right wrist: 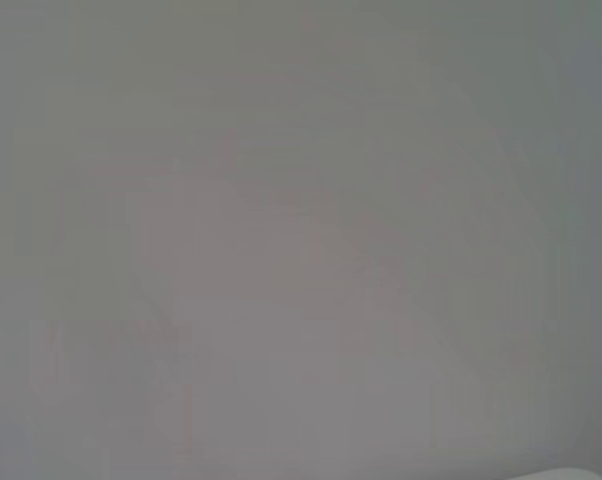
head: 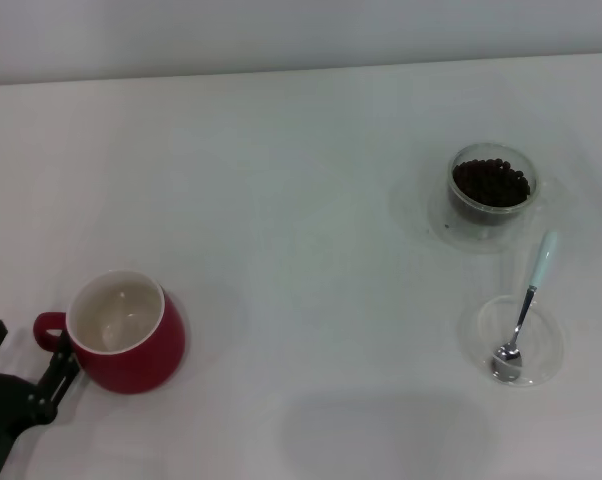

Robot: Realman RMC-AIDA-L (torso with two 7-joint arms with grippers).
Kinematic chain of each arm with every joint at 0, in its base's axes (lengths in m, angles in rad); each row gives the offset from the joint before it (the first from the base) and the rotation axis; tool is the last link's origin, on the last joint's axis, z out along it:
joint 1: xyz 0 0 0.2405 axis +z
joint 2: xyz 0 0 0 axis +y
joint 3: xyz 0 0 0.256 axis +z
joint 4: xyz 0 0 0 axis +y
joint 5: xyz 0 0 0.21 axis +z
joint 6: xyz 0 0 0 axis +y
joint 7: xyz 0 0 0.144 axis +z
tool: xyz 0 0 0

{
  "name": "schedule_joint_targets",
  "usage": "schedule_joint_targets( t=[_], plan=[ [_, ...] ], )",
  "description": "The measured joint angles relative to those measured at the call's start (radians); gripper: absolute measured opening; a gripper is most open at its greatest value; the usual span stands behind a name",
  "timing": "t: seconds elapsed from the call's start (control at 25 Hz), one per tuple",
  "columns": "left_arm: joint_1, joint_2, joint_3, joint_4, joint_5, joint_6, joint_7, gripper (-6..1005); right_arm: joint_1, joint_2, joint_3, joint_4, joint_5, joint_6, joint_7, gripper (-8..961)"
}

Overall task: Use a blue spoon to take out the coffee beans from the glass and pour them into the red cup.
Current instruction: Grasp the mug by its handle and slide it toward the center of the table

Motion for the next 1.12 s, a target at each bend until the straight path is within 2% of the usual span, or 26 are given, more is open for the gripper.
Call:
schedule_joint_targets(
  t=[0.2,0.72,0.76,1.12],
  plan=[
    [0.001,0.000,0.000,0.002,0.035,0.000,0.000,834,0.005,0.000,0.000,-0.002,0.000,-0.013,0.000,736],
    [-0.008,0.002,0.000,-0.003,0.038,0.000,0.000,373,0.009,0.000,0.000,0.001,-0.005,-0.017,-0.010,731],
    [-0.009,0.002,0.000,-0.003,0.036,0.000,0.000,212,0.009,0.000,0.000,0.001,-0.005,-0.017,-0.010,730],
    [-0.023,0.002,0.000,-0.005,0.036,0.000,0.000,217,0.008,0.000,0.000,0.003,-0.002,-0.017,-0.011,727]
  ],
)
